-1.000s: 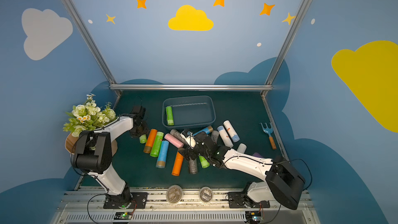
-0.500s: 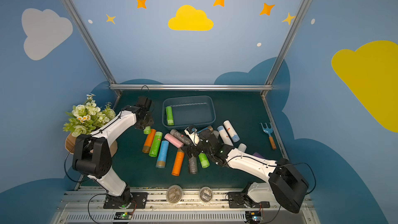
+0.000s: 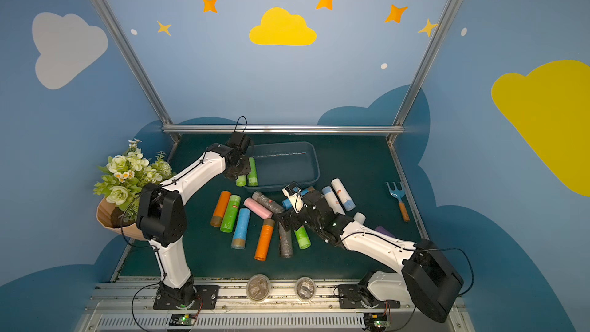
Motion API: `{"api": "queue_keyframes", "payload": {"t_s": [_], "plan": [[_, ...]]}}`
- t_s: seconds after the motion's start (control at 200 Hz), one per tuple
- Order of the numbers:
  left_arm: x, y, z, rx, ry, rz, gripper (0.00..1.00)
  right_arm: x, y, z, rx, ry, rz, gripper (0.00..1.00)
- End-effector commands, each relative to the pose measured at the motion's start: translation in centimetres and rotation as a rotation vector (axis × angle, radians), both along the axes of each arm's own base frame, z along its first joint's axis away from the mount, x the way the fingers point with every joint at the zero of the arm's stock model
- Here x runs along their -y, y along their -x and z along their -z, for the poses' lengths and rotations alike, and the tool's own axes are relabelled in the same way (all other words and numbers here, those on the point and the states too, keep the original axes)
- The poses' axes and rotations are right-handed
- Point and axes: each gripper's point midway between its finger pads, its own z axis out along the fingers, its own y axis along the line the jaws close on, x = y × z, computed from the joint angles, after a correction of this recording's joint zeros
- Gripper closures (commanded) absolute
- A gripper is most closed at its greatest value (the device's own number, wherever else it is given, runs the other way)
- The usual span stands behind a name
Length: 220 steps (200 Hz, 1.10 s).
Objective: Put the roll of trash bags into the storage box
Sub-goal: Place the roll of trash bags in the storage box.
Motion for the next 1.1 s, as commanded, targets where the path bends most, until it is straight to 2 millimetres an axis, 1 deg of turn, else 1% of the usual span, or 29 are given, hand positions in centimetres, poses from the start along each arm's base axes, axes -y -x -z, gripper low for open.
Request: {"api": "queue_keyframes", "payload": {"t_s": [0.0, 0.105, 0.315, 0.405, 0.536, 0.671, 0.861, 1.096], "plan": [[1.0, -1.0, -1.8, 0.037, 0.025, -0.011, 0.63, 0.1, 0.1, -0.6, 0.004, -0.027, -0.002, 0.04], [2.1, -2.1, -1.6, 0.034, 0.045, 0.003, 0.63, 0.3, 0.0, -0.8, 0.016, -0.019, 0.005, 0.04], [4.5, -4.1, 0.1, 0.012, 0.086, 0.025, 0.63, 1.1, -0.4, -0.9, 0.033, -0.014, 0.034, 0.04], [5.5, -4.6, 0.7, -0.003, 0.09, 0.038, 0.62, 1.1, -0.5, -0.7, 0.029, -0.008, 0.039, 0.04], [6.5, -5.2, 1.6, -0.013, 0.089, 0.049, 0.62, 0.9, -0.6, -0.4, 0.022, -0.007, 0.036, 0.04], [6.8, -5.5, 2.6, -0.029, 0.082, 0.037, 0.62, 0.8, -0.6, -0.1, 0.012, -0.004, 0.033, 0.04], [7.0, -5.7, 4.1, -0.055, 0.07, 0.03, 0.61, 0.8, -0.6, -0.2, 0.013, -0.006, 0.031, 0.04], [6.6, -5.9, 5.0, -0.065, 0.038, 0.017, 0.61, 0.8, -0.6, -0.1, 0.006, -0.007, 0.031, 0.04]]}}
